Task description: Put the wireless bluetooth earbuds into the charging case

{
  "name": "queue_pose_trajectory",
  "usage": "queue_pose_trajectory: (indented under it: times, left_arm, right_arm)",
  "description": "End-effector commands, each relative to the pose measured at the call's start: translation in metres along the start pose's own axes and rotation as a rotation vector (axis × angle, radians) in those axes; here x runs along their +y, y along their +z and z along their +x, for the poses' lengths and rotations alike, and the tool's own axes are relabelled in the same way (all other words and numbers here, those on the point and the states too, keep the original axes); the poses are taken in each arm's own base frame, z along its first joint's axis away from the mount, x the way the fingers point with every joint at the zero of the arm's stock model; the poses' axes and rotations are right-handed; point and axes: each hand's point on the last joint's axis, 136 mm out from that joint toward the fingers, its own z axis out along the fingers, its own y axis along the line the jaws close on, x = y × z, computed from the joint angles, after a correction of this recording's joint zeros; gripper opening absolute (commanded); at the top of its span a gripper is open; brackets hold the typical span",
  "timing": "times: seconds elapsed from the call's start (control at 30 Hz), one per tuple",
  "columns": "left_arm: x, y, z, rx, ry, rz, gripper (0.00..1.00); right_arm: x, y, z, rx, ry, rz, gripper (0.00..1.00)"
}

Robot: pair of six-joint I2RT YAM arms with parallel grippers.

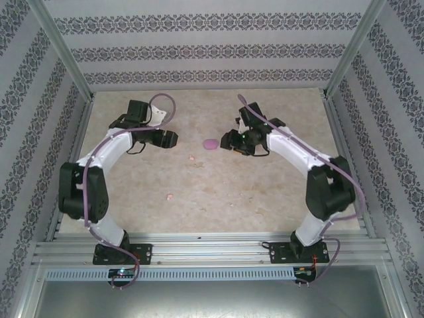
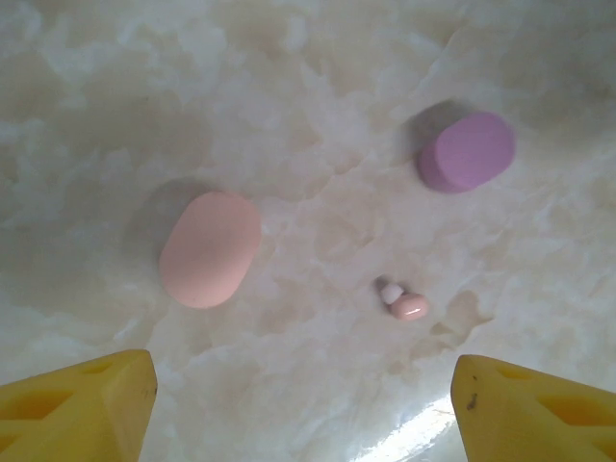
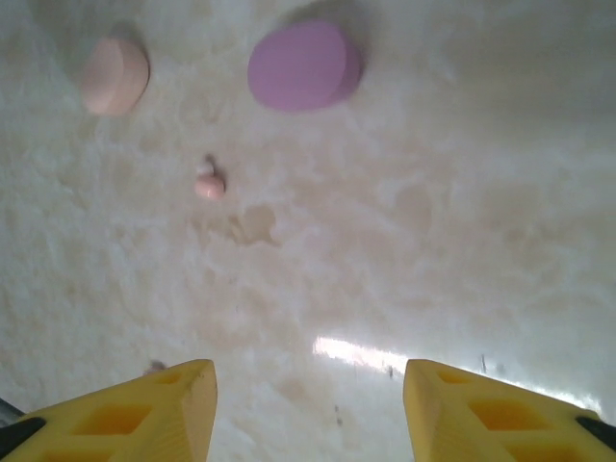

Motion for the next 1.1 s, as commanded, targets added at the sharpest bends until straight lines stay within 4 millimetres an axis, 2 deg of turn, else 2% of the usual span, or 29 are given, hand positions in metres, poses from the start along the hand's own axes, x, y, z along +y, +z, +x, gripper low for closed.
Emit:
queue_pose_trajectory:
  times: [0.0, 0.13, 0.27, 0.37, 0.5, 0.63, 0.77, 0.97, 1.07]
  left_arm:
    - [0.014, 0.015, 0.025, 0.166, -0.017, -0.015, 0.80]
    - [0.021, 0.032, 0.020, 0.196, -0.027, -0.041, 0.82]
    - [0.031, 0.044, 0.021, 0.234, 0.023, -0.082, 0.86]
    - [0.040, 0.052, 0.025, 0.281, 0.036, -0.103, 0.90]
    - [0.041, 0.061, 0.020, 0.274, 0.052, -0.095, 0.91]
    - [0.044, 0.073, 0.018, 0.305, 0.055, -0.099, 0.88]
    - [0.037, 0.086, 0.016, 0.335, 0.092, -0.085, 0.86]
    - [0.035, 0.099, 0.024, 0.386, 0.127, -0.105, 0.84]
    - [0.036, 0.102, 0.031, 0.409, 0.134, -0.109, 0.77]
  right_arm:
    - [-0.014, -0.016, 0.023, -0.050, 0.034, 0.043, 0.54]
    - [-0.029, -0.020, 0.046, -0.079, 0.080, 0.035, 0.55]
    - [-0.034, -0.021, 0.055, -0.104, 0.096, 0.032, 0.55]
    - [-0.032, -0.022, 0.056, -0.120, 0.087, 0.031, 0.55]
    - [-0.029, -0.022, 0.055, -0.131, 0.072, 0.034, 0.55]
    - [-0.031, -0.023, 0.054, -0.132, 0.058, 0.049, 0.55]
    - [-0.033, -0.024, 0.051, -0.139, 0.055, 0.060, 0.55]
    - [-0.031, -0.026, 0.048, -0.142, 0.053, 0.052, 0.55]
    - [-0.032, -0.030, 0.048, -0.147, 0.051, 0.053, 0.55]
